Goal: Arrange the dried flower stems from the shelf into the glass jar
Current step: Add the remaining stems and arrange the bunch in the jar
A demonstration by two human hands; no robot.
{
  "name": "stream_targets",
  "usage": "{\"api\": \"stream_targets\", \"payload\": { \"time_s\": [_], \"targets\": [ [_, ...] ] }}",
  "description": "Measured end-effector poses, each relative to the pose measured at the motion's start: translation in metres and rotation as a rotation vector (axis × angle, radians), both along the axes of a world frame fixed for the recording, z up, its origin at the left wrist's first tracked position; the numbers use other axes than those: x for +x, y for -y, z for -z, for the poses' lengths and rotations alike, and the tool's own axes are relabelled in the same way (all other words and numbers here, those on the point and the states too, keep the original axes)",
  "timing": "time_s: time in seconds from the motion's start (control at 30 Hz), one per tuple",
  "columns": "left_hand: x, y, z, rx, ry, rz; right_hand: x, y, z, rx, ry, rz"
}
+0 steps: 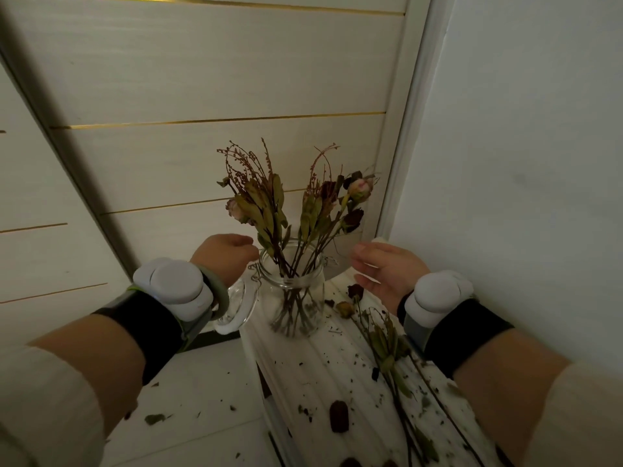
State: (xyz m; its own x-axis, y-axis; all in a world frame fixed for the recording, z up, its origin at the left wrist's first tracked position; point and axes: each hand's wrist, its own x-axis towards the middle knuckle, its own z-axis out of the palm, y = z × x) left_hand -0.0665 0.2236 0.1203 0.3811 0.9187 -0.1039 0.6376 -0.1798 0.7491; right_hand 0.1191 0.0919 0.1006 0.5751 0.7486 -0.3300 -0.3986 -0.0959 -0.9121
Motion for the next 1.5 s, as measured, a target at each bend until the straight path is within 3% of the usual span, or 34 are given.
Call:
{"api": "stream_targets", "payload": {
  "time_s": [0.33,0.53,0.8,1.0,1.2,1.5],
  "targets": [
    [0.01,0.058,-0.011,0.211,0.049,-0.157,0.014,0.057,-0.006,-0.053,0.05,0.062],
    [0.035,0.105,-0.011,0.266,0.062,-0.052,0.035,0.099,-0.001,-0.136,0.167,0.095],
    [0.073,0.153,0.02,0.103,-0.043,0.162,0.067,0.148,0.017,-0.287,0.355,0.169],
    [0.088,0.184,0.057,-0.008,-0.142,0.263,0.082,0.172,0.04,-0.396,0.392,0.2],
    [0.101,0.206,0.087,-0.087,-0.188,0.303,0.091,0.181,0.062,-0.499,0.436,0.156],
    [0.105,0.218,0.108,-0.116,-0.227,0.353,0.082,0.167,0.084,-0.737,0.677,0.002]
  ]
}}
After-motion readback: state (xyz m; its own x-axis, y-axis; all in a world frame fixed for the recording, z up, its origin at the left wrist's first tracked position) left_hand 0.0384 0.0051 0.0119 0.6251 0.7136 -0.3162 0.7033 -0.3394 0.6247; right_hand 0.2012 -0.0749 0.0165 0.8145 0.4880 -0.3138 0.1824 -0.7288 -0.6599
